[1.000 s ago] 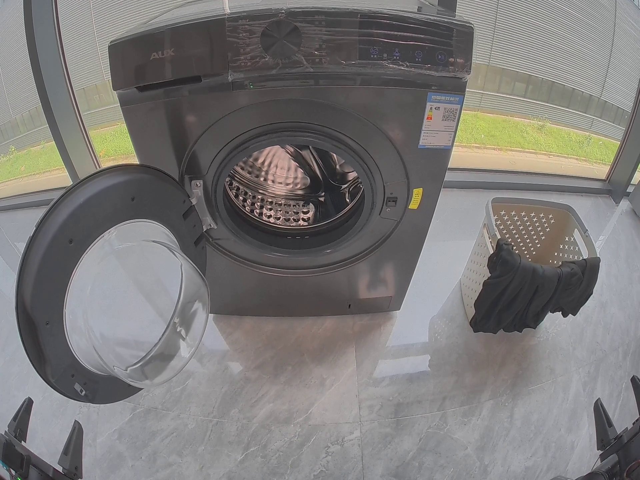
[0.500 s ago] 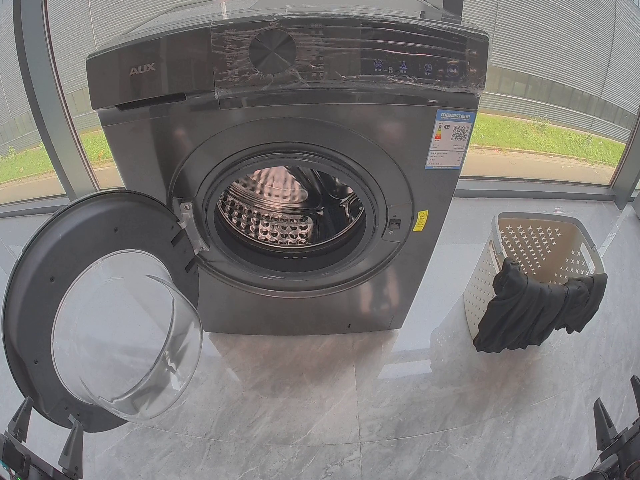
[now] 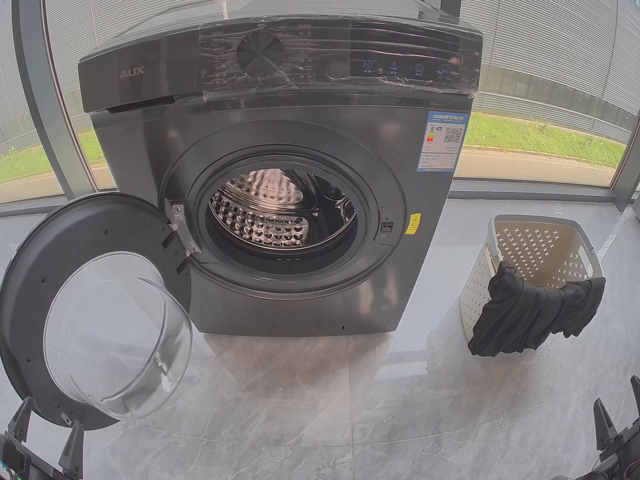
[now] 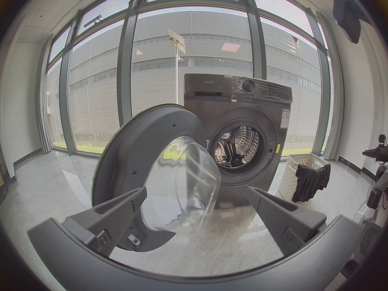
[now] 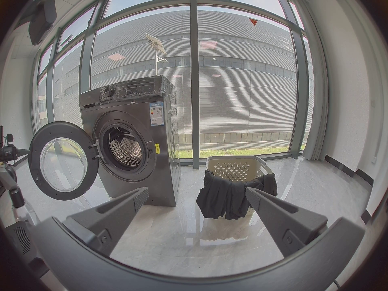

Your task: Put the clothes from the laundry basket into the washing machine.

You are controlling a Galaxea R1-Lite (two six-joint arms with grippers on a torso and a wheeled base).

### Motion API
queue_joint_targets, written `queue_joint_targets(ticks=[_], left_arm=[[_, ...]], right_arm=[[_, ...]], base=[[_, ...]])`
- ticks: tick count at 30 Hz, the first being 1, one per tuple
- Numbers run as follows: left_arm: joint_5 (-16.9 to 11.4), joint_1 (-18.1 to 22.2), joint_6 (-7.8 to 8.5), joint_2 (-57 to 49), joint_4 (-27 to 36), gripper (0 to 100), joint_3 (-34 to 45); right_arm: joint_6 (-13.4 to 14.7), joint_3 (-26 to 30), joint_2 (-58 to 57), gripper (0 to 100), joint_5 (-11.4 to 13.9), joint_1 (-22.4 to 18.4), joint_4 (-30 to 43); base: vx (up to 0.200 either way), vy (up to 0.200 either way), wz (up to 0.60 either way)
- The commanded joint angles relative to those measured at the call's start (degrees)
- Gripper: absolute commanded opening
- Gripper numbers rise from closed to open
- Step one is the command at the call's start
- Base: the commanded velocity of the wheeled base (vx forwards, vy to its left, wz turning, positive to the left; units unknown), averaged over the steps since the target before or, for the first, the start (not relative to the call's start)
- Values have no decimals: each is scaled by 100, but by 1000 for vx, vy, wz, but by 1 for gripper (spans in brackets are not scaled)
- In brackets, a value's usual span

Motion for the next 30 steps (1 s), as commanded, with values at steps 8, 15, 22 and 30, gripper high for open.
queue_joint_targets(ticks=[8,15,22,30], left_arm=[[11,2,20,-101,0,100,92],[20,2,3,-101,0,100,92],[20,2,3,-101,0,100,92],[20,2,3,-101,0,100,92]], right_arm=[[2,92,-74,100,1,-2,-1],[2,92,-74,100,1,-2,-1],[2,92,-74,100,1,-2,-1],[2,92,-74,100,1,-2,-1]], base=[[0,-200,0],[0,-200,0],[0,-200,0],[0,-200,0]])
